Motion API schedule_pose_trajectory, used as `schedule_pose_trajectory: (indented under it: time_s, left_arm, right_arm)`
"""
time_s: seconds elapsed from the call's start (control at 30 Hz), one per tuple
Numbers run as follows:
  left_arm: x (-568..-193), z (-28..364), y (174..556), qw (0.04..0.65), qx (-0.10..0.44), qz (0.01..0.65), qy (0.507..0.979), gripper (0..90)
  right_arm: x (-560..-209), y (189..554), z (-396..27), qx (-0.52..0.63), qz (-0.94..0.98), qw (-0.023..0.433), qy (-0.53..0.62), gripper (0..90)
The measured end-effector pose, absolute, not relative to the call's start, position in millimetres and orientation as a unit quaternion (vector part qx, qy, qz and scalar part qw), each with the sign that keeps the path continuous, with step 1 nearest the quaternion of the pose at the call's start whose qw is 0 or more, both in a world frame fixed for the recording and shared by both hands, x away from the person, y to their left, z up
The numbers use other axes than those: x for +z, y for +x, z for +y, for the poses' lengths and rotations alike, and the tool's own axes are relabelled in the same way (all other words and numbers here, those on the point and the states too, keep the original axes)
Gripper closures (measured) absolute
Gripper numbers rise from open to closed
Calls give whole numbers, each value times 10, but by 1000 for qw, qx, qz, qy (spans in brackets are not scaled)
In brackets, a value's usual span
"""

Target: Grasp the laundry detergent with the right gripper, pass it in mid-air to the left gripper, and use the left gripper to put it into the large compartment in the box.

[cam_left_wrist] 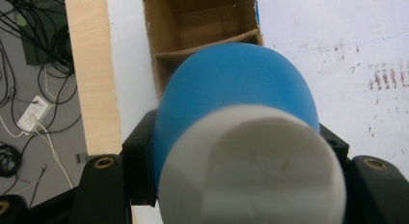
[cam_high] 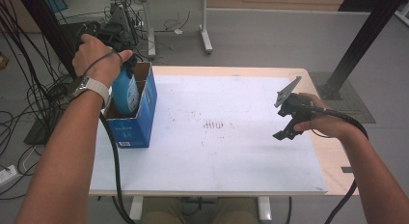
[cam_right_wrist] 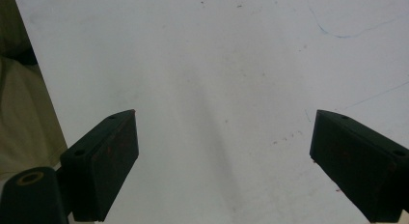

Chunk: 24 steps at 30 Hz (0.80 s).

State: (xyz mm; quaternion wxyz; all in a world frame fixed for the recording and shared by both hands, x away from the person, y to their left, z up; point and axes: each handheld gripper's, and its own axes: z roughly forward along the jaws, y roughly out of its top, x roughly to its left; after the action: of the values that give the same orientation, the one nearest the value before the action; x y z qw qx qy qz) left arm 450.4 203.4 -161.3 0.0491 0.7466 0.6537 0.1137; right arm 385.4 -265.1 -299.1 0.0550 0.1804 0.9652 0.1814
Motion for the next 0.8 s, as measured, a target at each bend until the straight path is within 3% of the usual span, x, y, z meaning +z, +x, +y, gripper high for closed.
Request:
schedule_pose_trajectory:
  time_s: [0.8]
  left_arm:
    - [-2009, 2078, 4573, 44, 114, 655, 746, 375]
  right_arm:
    - [-3069, 3861, -2684, 183, 963, 49, 189, 99]
